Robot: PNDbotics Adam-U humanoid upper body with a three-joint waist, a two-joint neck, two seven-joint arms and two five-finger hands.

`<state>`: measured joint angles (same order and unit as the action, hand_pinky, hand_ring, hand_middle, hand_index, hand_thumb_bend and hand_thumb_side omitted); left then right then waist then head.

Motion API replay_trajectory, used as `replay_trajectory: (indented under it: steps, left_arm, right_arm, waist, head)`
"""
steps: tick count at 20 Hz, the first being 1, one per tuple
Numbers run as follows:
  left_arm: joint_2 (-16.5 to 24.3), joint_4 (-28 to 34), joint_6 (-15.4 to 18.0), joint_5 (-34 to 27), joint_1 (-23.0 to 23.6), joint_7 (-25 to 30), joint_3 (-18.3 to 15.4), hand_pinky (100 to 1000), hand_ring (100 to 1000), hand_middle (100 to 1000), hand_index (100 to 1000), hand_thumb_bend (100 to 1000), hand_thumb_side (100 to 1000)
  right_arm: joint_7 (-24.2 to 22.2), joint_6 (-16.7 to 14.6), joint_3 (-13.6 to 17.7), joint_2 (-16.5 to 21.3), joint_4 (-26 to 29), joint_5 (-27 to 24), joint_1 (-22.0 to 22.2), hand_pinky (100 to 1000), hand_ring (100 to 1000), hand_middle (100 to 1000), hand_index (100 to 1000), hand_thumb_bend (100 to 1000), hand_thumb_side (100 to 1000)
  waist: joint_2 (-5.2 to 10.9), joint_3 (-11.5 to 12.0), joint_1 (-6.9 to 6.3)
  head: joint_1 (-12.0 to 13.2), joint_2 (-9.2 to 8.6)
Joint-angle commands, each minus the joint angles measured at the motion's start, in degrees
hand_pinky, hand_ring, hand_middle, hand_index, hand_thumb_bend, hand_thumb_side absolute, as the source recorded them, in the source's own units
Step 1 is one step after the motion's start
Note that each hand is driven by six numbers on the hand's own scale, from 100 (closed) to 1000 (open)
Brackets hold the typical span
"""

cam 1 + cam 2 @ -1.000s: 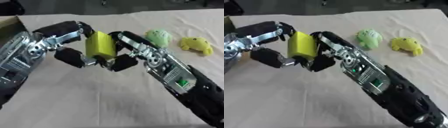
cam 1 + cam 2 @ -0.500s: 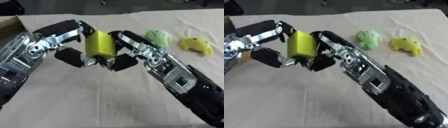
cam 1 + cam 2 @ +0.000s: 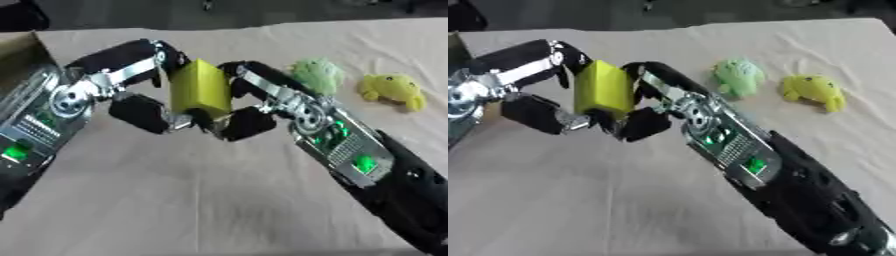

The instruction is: Pick up the objects with one hand, pass them to the other hand, and then place them into the box on the other side of the table.

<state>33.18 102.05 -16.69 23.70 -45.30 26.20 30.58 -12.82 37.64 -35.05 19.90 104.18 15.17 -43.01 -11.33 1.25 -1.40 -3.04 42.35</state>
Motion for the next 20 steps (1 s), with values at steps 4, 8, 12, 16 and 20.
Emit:
replay_trajectory:
  steps: [4, 8, 12, 16, 20]
  left_arm:
    - [1.89, 0.12, -0.92, 0.12, -0.19, -0.69, -1.10, 583, 641, 489, 528, 100, 236]
    - [2.43, 0.09, -1.20, 0.68, 0.16, -0.80, -1.34, 583, 634, 478, 524, 100, 201]
    - [2.91, -0.01, -1.31, 0.87, 0.52, -0.71, -1.45, 580, 623, 466, 519, 100, 186]
    - [3.34, -0.15, -1.55, 0.85, 0.83, -0.94, -1.62, 570, 612, 456, 511, 100, 175]
    - [3.80, -0.09, -1.81, 0.50, 1.27, -1.43, -1.98, 559, 603, 447, 504, 100, 167]
  right_arm:
    - [-1.26, -1.03, 0.69, 1.08, 0.61, 1.21, -0.45, 811, 705, 738, 802, 347, 301]
    - [-2.32, -1.65, 0.87, 1.60, 0.56, 1.81, -0.25, 812, 708, 742, 809, 361, 278]
    - [-3.40, -2.17, 1.12, 1.98, 0.65, 2.37, -0.14, 813, 711, 746, 816, 377, 238]
    - [-4.22, -2.57, 1.39, 2.44, 0.75, 2.60, 0.01, 813, 713, 750, 819, 378, 240]
    - [-4.29, -2.73, 1.80, 2.96, 0.78, 2.73, 0.28, 814, 716, 757, 824, 396, 248]
  waist:
    - [1.20, 0.06, -0.05]
    - [1.19, 0.03, -0.05]
    - [1.17, 0.04, -0.06]
    - [1.19, 0.02, -0.06]
    - [1.16, 0.01, -0.02]
  head:
    - [0.29, -0.56]
    - [0.37, -0.69]
    - [0.45, -0.79]
    - [0.50, -0.91]
    - [0.58, -0.92]
